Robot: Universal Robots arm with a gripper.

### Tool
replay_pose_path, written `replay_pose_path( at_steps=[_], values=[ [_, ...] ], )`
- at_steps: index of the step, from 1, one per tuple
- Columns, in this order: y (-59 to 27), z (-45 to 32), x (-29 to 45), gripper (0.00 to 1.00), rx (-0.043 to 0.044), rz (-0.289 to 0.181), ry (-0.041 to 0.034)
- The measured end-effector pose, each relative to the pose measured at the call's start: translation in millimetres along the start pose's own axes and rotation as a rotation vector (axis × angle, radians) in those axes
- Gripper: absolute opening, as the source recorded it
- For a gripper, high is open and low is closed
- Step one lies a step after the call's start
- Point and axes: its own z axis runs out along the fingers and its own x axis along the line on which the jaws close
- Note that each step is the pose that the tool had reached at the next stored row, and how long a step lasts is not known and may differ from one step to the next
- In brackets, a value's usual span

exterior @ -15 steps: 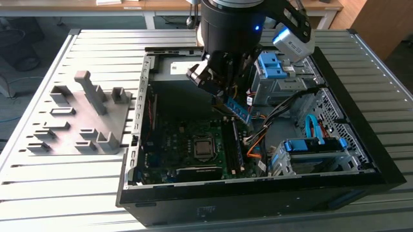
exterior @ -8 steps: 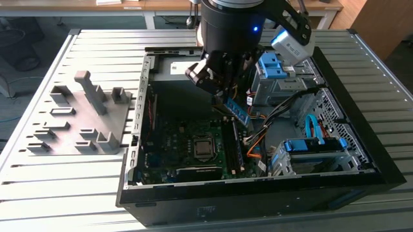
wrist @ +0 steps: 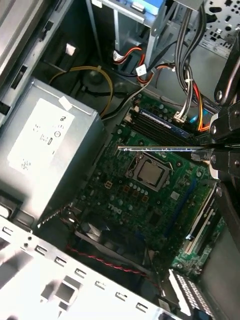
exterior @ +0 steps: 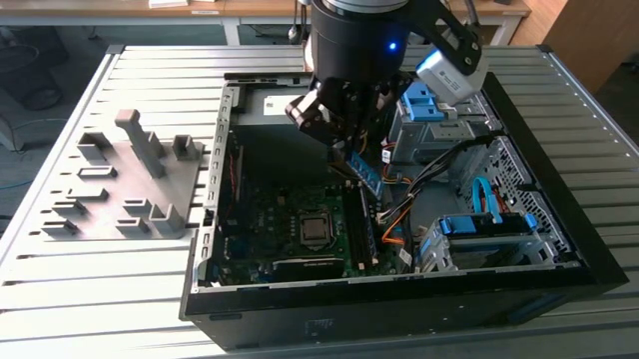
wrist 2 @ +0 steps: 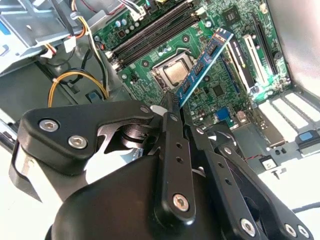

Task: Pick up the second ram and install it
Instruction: 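Insert the second ram into the second slot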

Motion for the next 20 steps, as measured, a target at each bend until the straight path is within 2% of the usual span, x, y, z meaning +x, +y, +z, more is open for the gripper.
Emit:
replay_pose_path(
  at_steps=[20],
  values=[
    [-0.1, 0.9, 0.1, 0.14, 0.0073, 0.190, -0.0045]
  ],
)
